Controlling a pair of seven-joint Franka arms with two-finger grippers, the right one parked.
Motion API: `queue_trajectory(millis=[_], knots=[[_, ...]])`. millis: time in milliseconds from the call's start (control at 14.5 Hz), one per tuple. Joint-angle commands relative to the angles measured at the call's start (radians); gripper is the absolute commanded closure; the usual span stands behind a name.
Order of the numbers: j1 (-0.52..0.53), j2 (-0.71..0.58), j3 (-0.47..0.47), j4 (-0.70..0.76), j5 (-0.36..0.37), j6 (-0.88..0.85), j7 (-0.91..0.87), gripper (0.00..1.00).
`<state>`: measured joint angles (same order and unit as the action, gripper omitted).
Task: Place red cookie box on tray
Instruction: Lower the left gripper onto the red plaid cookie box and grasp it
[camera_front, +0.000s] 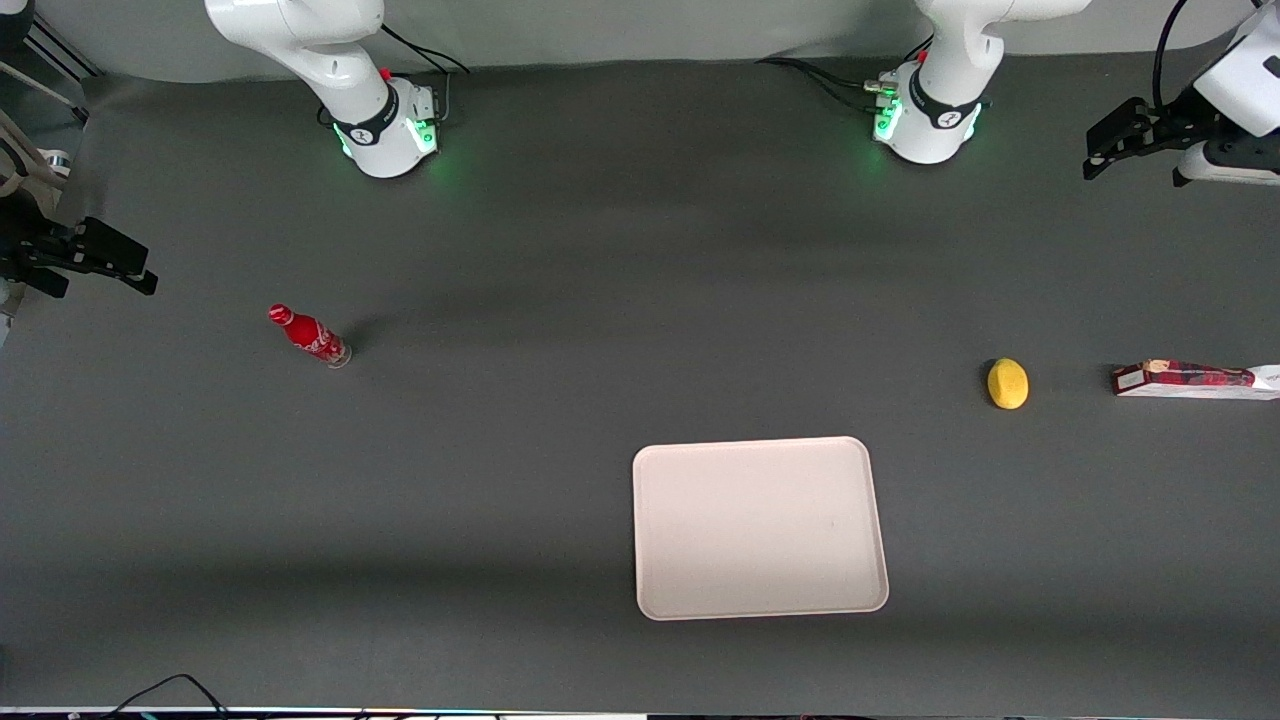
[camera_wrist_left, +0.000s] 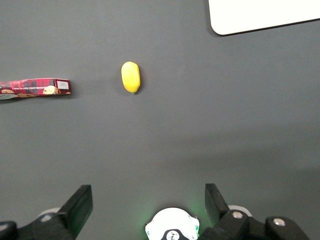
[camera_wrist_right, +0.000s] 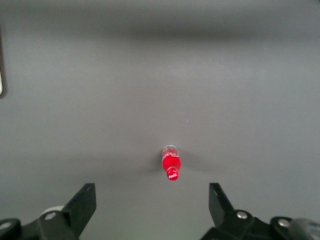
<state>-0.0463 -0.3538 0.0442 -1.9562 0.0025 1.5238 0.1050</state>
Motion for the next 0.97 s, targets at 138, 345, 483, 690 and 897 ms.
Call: queue_trajectory(millis=[138,345,483,690,897], knots=[[0.003,0.042,-0.012,0.054,0.025,-0.025,-0.034,0.0],[0.006,0.053,0.002,0.062,0.025,-0.039,-0.042,0.0],[0.005,0.113,0.075,0.124,0.028,-0.037,-0.019,0.0],[0.006,0.293,0.172,0.276,0.056,-0.03,0.184,0.0],[0.013,0.456,0.297,0.396,0.053,-0.011,0.477,0.0]])
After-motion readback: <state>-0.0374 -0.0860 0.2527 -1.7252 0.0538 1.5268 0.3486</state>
